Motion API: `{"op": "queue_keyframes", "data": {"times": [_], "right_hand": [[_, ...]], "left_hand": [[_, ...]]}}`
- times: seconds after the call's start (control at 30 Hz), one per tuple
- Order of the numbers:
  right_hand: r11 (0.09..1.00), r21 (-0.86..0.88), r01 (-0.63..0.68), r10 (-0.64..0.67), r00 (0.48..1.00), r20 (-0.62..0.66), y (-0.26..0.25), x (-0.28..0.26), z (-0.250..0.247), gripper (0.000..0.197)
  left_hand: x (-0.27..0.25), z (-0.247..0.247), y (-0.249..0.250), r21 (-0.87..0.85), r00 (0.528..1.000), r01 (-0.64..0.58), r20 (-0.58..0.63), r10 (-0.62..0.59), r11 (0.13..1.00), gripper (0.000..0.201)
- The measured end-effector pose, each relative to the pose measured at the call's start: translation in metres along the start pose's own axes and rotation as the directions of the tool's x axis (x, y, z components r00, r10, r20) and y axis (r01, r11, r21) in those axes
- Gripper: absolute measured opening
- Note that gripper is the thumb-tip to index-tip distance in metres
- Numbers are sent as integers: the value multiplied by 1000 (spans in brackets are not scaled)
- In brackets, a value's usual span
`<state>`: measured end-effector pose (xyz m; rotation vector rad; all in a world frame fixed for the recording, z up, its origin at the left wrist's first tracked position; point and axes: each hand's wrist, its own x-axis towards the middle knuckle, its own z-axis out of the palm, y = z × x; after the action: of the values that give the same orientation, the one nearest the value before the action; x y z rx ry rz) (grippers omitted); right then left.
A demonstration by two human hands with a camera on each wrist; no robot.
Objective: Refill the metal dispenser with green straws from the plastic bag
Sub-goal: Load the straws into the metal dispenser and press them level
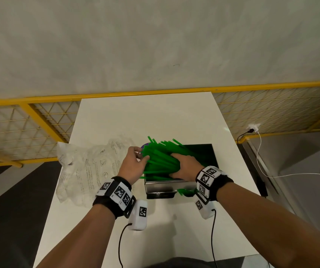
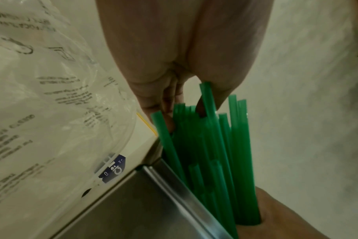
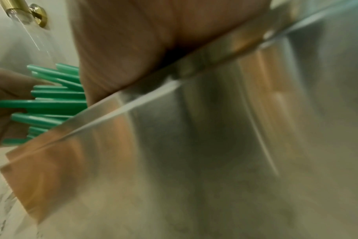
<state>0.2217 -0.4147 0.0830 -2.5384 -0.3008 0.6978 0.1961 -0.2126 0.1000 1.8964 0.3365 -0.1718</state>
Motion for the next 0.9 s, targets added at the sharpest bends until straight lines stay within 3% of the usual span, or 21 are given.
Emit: {"op": "queue_keyframes", "data": {"times": [0.07, 0.2, 0.37, 0.53, 0.6, 0.67, 0.73, 0.83, 0.9], "right_hand": [[1000, 8, 20, -20, 1000, -4, -2, -1, 0, 74], [997, 38, 68, -68, 998, -13, -8, -6, -5, 73], [981, -81, 178, -186, 977, -105, -16, -9, -17, 71], [960, -236, 148, -172, 982, -83, -20, -5, -14, 73], [950, -299, 92, -108, 993, -40, -19, -3, -7, 76], [955, -292, 55, -69, 997, -39, -17, -1, -3, 78], [966, -253, 50, -64, 997, -44, -16, -2, -3, 79], [994, -79, 71, -77, 994, -75, -12, -7, -6, 82], [993, 42, 107, -103, 990, -97, -10, -14, -7, 81]], "left_hand": [[-2, 1, 2, 15, 1000, 20, 23, -20, 1000, 38], [0, -1, 1, -15, 999, 17, 50, -16, 1000, 22], [-1, -3, -2, -271, 1000, 16, 22, -11, 962, 19], [-7, -1, -13, -491, 996, 82, 16, -85, 867, 16], [-9, 0, -19, -398, 998, 62, 11, -62, 915, 13], [-9, 0, -19, -161, 1000, -8, -17, 6, 987, 12], [-10, -3, -14, 25, 994, -76, -81, 78, 997, 18], [-18, -3, -5, -69, 976, -140, -176, 126, 988, 49], [-25, 4, -1, -77, 972, -210, -126, 199, 975, 60]]}}
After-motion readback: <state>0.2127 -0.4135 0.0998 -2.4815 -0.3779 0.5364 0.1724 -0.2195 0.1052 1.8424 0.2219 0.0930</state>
